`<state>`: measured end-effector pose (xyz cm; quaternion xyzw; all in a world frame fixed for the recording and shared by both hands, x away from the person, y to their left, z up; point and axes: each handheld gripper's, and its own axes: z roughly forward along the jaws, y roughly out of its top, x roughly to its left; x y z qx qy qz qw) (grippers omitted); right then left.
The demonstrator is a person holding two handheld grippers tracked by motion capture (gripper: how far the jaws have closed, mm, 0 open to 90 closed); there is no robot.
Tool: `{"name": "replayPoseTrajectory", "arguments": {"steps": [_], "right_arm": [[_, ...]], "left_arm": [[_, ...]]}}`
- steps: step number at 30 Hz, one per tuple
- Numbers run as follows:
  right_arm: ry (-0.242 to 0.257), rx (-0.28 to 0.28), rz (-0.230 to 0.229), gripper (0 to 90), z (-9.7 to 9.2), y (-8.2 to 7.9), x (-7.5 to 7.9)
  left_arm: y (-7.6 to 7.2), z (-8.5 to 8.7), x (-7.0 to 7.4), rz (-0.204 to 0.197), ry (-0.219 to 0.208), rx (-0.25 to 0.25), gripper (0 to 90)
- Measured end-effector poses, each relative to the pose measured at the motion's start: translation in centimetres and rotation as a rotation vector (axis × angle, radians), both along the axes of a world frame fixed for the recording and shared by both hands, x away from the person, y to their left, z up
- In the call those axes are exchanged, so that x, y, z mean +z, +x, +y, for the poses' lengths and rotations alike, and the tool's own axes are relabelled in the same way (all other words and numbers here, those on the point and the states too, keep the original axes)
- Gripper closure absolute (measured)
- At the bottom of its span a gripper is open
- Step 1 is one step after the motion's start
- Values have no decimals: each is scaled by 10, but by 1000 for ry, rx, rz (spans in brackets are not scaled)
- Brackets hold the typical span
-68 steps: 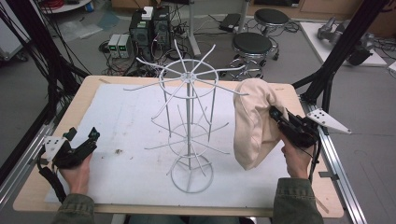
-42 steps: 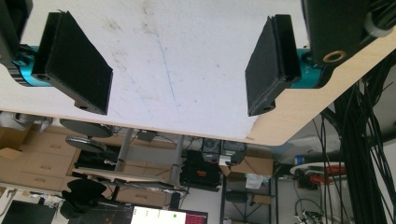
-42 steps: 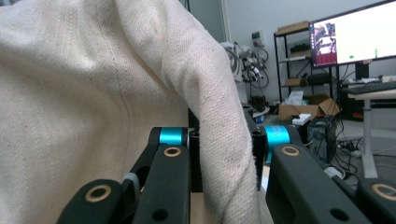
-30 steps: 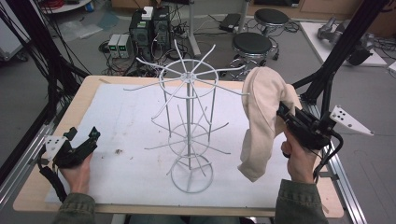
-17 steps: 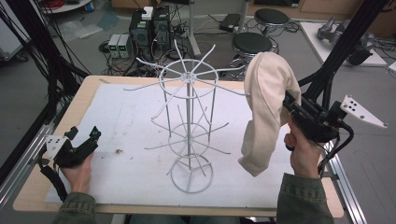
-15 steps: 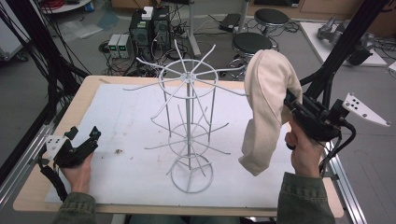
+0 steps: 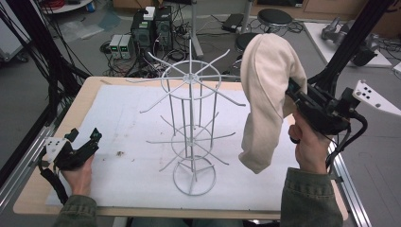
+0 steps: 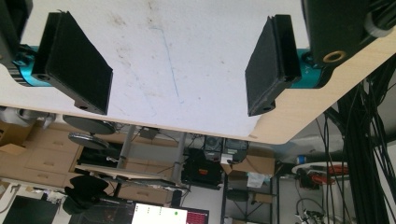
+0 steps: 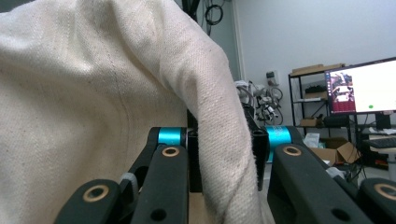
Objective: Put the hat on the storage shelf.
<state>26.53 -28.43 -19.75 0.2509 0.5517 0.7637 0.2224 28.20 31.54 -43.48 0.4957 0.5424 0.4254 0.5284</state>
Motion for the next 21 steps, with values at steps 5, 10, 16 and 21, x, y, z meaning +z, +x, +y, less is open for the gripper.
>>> {"name": "replayPoseTrajectory", "arguments": {"steps": [5,10,16,21], "right_arm": [[-20,14,-15,764,11,4,13],[-49,29,-5,759,22,12,20],[-79,55,8,751,35,18,20],[-148,72,26,743,39,18,17]], "left_arm": [[0,0,0,-1,-1,0,236],[0,1,0,-2,-7,2,235],[0,1,0,-2,-8,2,235],[0,1,0,-3,-6,3,235]]}}
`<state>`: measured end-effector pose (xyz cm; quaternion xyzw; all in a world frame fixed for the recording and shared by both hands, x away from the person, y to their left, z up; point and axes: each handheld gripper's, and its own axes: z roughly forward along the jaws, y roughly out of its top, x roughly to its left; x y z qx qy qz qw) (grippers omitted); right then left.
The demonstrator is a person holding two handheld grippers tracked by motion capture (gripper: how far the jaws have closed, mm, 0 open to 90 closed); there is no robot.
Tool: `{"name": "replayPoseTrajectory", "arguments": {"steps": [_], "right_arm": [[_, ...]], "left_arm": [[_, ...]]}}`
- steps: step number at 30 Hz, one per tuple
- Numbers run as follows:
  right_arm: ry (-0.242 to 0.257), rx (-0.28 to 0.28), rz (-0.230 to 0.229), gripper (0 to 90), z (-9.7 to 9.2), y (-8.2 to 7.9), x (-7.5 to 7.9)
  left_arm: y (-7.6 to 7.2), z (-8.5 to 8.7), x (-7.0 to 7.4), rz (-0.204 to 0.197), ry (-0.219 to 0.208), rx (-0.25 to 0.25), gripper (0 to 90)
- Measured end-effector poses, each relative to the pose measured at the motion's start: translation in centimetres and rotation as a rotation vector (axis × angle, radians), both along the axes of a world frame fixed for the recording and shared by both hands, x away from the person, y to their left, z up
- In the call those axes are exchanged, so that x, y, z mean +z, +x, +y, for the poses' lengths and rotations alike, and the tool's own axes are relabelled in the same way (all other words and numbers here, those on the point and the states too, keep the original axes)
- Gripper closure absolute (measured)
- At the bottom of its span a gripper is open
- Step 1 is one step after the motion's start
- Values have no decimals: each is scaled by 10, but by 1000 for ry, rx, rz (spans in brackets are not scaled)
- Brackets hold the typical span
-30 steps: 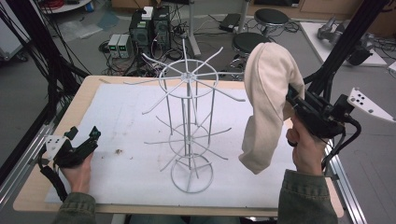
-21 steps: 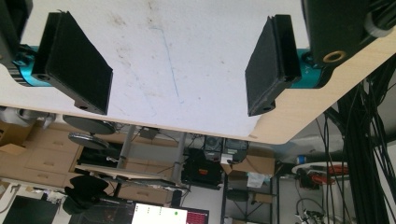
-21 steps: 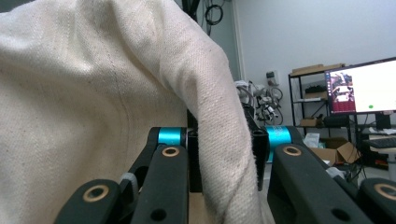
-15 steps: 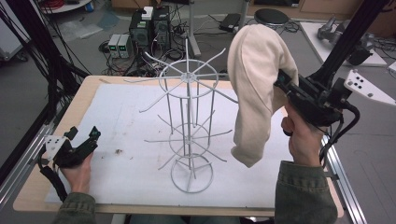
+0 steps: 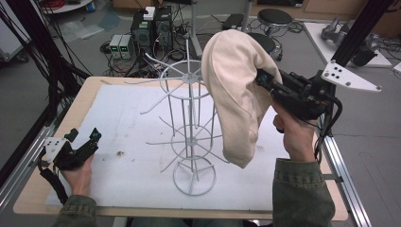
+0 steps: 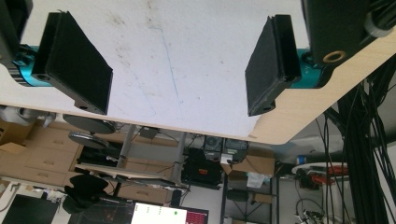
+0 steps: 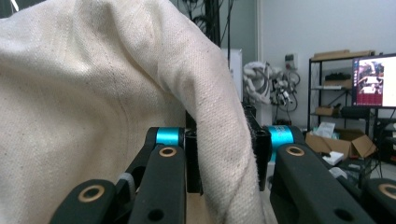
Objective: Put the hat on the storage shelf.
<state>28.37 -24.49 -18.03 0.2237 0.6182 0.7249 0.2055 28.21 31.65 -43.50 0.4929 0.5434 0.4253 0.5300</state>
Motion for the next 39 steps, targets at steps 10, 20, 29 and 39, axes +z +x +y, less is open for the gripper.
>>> {"name": "replayPoseTrajectory", "arguments": {"steps": [10,20,29,39], "right_arm": [[-23,24,38,714,-1,5,-18],[9,13,33,575,-4,1,-23],[29,16,38,516,-7,0,-31],[57,5,40,453,-12,-1,-37]], "left_arm": [[0,-1,0,-2,-1,1,235],[0,0,0,-4,0,-1,235],[-1,-1,1,-13,3,-4,235],[-1,-2,1,-13,6,-9,235]]}}
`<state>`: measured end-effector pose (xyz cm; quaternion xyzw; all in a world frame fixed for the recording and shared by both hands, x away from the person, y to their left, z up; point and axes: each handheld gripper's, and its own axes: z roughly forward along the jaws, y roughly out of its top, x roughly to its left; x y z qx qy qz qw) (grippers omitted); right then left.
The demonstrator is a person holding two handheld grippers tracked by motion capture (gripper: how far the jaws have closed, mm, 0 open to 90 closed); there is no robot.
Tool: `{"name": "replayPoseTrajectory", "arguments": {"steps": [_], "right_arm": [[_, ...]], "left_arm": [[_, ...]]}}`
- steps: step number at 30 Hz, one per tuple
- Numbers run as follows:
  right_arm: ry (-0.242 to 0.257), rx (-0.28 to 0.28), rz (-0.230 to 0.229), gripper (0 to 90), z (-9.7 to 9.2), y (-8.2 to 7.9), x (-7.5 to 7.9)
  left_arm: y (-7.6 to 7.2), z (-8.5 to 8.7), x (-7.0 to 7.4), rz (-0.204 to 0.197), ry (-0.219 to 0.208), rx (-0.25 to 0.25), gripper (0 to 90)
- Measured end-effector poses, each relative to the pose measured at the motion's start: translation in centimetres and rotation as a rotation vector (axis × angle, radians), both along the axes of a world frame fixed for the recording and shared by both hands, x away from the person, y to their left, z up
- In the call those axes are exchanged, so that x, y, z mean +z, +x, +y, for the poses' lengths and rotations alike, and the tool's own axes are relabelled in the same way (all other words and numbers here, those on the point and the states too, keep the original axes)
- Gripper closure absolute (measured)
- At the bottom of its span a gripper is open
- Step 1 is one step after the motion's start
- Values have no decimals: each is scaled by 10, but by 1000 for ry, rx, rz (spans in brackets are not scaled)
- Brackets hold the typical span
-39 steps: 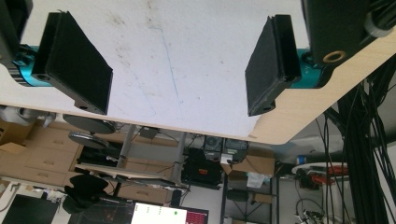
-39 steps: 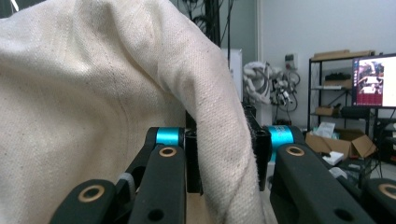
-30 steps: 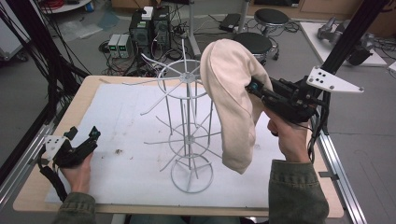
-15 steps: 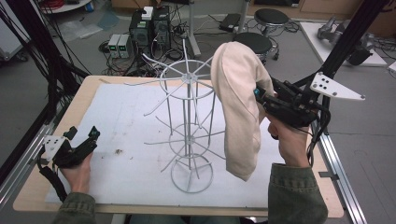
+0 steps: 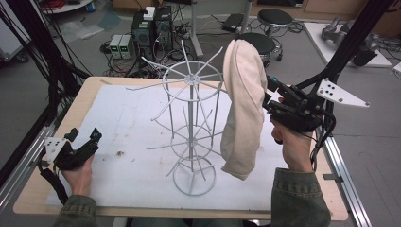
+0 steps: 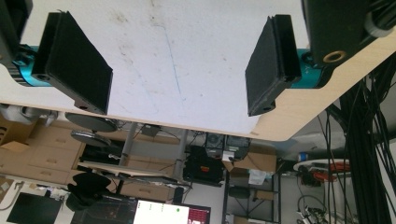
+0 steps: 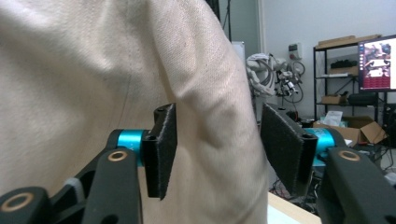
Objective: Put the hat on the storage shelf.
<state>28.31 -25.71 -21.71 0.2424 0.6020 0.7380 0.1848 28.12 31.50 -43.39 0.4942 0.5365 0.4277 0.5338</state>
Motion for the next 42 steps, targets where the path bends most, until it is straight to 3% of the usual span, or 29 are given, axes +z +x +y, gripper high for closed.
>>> {"name": "replayPoseTrajectory", "arguments": {"steps": [13,28,37,42], "right_arm": [[22,-42,14,372,-14,-4,-6],[72,-180,55,260,-34,-11,-21],[67,-198,69,254,-39,-11,-29],[42,-253,72,225,-38,-14,-36]], "left_arm": [[0,-1,0,-3,4,-4,234],[0,-2,0,-5,8,-3,234],[0,-2,0,-3,9,-5,234],[-1,-2,1,-2,8,-5,234]]}}
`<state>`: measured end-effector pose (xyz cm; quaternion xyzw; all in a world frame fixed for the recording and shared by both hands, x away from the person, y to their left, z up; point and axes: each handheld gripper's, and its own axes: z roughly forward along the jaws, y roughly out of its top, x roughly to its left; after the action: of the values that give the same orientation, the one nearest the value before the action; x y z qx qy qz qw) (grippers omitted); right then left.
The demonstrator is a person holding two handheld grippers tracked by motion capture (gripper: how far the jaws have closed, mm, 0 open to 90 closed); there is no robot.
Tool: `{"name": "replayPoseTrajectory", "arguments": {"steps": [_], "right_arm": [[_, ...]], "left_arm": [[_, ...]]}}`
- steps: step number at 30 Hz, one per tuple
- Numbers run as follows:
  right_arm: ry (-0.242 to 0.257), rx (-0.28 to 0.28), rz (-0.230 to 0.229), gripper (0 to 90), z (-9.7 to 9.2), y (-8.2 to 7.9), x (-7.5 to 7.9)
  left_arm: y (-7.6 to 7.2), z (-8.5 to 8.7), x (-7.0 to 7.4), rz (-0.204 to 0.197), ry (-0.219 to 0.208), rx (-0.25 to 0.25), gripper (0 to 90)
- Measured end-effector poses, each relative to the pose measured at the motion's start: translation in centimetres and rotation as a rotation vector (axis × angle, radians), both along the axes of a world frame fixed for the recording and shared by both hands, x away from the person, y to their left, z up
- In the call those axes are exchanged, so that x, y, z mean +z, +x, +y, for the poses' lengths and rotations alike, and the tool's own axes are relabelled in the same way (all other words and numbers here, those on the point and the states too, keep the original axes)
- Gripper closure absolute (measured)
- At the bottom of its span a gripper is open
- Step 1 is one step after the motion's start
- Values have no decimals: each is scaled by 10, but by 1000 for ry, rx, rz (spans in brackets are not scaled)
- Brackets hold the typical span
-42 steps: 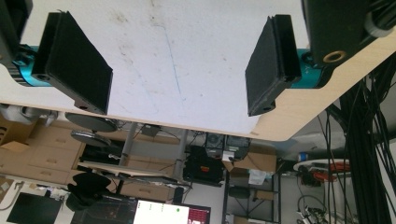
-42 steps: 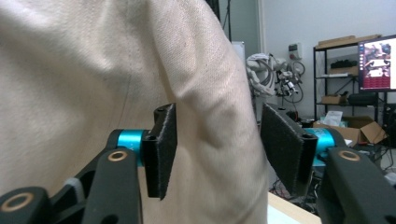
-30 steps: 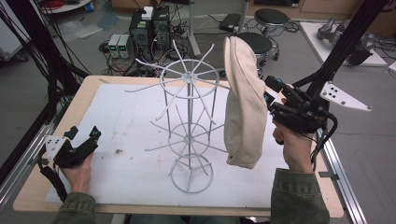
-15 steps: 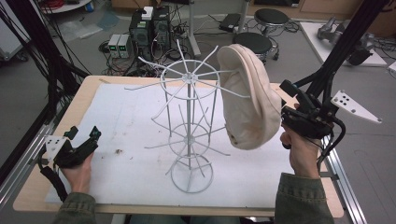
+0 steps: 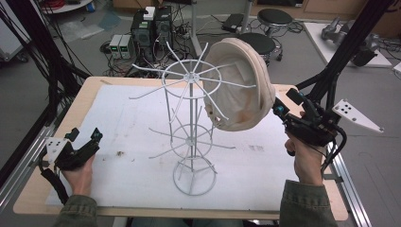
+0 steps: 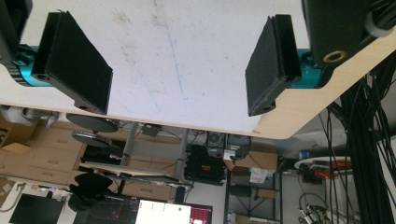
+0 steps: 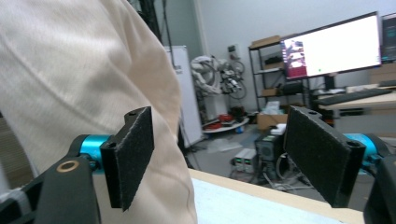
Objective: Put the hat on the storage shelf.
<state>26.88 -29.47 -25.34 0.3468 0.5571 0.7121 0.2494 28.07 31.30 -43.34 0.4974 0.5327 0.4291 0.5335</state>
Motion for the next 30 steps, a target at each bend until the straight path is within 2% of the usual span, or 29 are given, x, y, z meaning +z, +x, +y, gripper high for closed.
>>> {"name": "replayPoseTrajectory", "arguments": {"steps": [4,10,15,30], "right_arm": [[-16,-26,15,218,-1,-3,-8],[-25,-28,45,213,-5,-7,-22],[-42,-56,48,208,-10,-13,-34],[-69,-87,59,199,-18,-26,-62]], "left_arm": [[0,-1,0,-2,-1,0,234],[0,-1,0,-2,-1,0,234],[0,-1,0,-1,-1,0,234],[-1,-2,0,0,-1,-2,234]]}}
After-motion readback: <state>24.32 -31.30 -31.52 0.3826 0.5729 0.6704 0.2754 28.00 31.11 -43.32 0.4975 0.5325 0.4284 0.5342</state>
